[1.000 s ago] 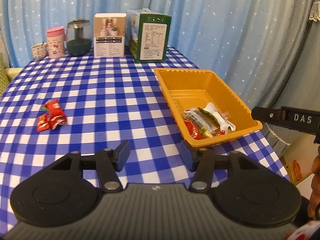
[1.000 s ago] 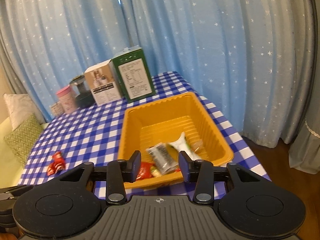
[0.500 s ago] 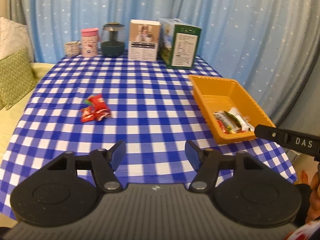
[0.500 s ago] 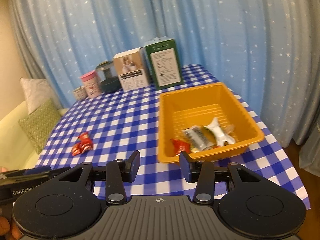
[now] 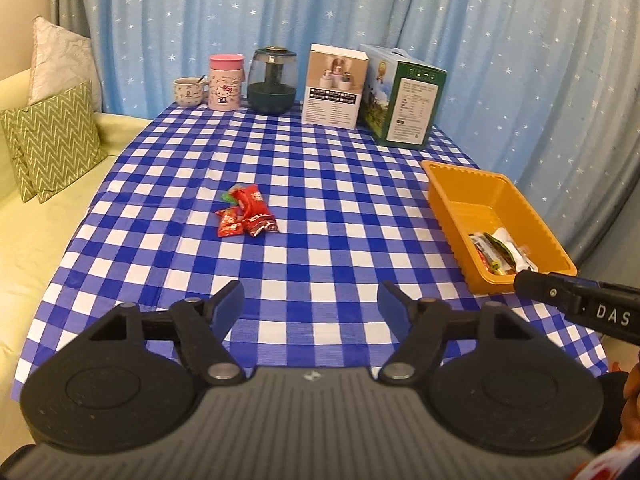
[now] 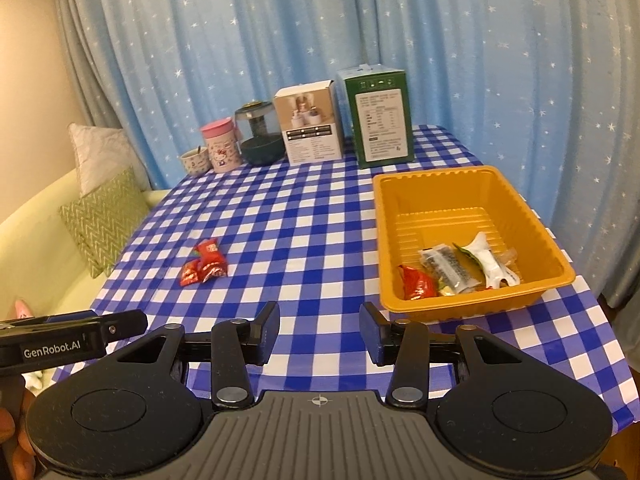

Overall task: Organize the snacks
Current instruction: 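Withdraw both tools from the tray toward the red candy pile, then grasp a red candy with the right tool while the left tool grasps another red candy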

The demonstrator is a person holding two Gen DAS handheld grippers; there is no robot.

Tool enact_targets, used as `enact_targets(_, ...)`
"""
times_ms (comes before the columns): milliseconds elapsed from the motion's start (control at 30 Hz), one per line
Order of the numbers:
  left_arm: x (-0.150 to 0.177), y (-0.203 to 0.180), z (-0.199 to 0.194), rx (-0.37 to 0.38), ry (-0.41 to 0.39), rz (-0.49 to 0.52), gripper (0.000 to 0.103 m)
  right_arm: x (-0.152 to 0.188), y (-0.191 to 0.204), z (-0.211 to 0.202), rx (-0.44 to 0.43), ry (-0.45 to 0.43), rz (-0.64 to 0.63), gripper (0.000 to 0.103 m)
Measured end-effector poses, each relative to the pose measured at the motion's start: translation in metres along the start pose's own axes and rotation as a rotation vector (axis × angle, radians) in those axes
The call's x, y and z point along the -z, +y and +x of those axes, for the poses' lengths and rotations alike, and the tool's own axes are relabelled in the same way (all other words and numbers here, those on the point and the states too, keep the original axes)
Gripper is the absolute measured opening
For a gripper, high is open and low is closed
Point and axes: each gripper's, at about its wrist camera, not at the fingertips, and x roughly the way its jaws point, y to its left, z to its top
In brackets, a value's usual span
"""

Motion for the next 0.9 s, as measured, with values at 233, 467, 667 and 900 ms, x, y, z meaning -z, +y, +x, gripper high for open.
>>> enact_targets(233,0.001,0.012,0.003,-0.009,0.006,-0.021,0.071,0.000,0.009,0.006,-0.008,0.013,-0.010,0.045)
enact_targets(467,0.000,0.025,0.008,-0.024,0.008,-0.028,0.072,0.001,0.018,0.017,-0.022,0.029,-0.029,0.045)
enact_targets(667,-0.006,0.043,0.021,-0.046,0.013,-0.028,0.074,0.000,0.031,0.040,-0.043,0.055,-0.054,0.045)
enact_targets(900,-0.019,0.069,0.051,-0.085,0.030,-0.018,0.074,-0.005,0.050,0.082,-0.082,0.081,-0.093,0.045)
